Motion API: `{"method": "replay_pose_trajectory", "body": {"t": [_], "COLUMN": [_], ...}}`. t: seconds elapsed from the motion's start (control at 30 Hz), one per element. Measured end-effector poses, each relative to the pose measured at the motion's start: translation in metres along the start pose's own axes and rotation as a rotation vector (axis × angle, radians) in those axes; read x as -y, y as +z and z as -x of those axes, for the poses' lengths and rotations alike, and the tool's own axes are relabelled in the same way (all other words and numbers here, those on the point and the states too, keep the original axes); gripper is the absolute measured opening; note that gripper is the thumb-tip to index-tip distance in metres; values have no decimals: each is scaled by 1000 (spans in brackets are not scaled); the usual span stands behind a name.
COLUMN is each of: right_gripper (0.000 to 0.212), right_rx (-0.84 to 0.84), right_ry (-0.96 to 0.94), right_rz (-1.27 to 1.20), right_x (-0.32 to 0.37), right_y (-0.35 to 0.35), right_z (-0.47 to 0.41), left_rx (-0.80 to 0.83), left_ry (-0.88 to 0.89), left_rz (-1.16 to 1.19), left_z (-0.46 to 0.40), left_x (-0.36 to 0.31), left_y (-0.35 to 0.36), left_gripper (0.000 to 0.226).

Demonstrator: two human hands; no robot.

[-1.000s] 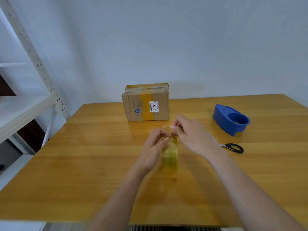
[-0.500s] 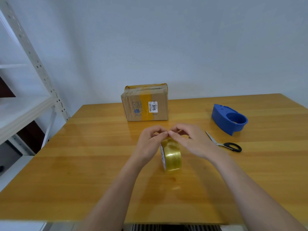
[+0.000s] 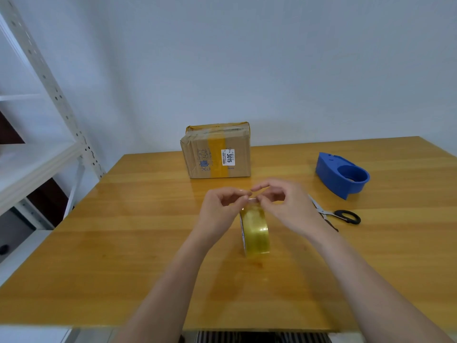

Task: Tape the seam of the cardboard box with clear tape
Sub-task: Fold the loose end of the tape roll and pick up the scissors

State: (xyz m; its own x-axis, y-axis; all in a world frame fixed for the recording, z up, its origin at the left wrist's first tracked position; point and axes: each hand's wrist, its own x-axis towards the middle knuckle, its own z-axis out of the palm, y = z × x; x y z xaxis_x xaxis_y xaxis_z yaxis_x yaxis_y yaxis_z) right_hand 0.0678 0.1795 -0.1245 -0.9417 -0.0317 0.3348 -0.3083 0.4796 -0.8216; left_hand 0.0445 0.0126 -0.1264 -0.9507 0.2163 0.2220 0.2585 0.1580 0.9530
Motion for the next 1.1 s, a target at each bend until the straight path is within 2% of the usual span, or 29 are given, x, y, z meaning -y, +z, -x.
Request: {"method": "replay_pose_trajectory", "body": {"t": [0.27,0.53,0.73,0.87,1.03,1.1], "right_gripper": [10,15,11,12,11,10], "right_rx": [-31,-20,1,17,-11,-20], "right_ry": [15,-107,-264,-291,-297,-298], "right_rz": [-55,54,289,345,365,358], "right_x": [1,-3,-5,-5,-10,-11], "right_y": [-1,0,0,4,7,7], "right_z": [5,6,5,4,3,3], "left_rx": [-19,53,172,197,216,214], "left_ry": [-67,-91,-144,-185,-202,-211], "left_rz": [96,194,185,195,290,316], "left_z": [0,-3,-7,-11,-13,-12], "left_x": [5,4,6,3,6,5], "left_y": [0,-1,-5,-7,-8,-8], "left_gripper": [10,14,27,23,35,27]}}
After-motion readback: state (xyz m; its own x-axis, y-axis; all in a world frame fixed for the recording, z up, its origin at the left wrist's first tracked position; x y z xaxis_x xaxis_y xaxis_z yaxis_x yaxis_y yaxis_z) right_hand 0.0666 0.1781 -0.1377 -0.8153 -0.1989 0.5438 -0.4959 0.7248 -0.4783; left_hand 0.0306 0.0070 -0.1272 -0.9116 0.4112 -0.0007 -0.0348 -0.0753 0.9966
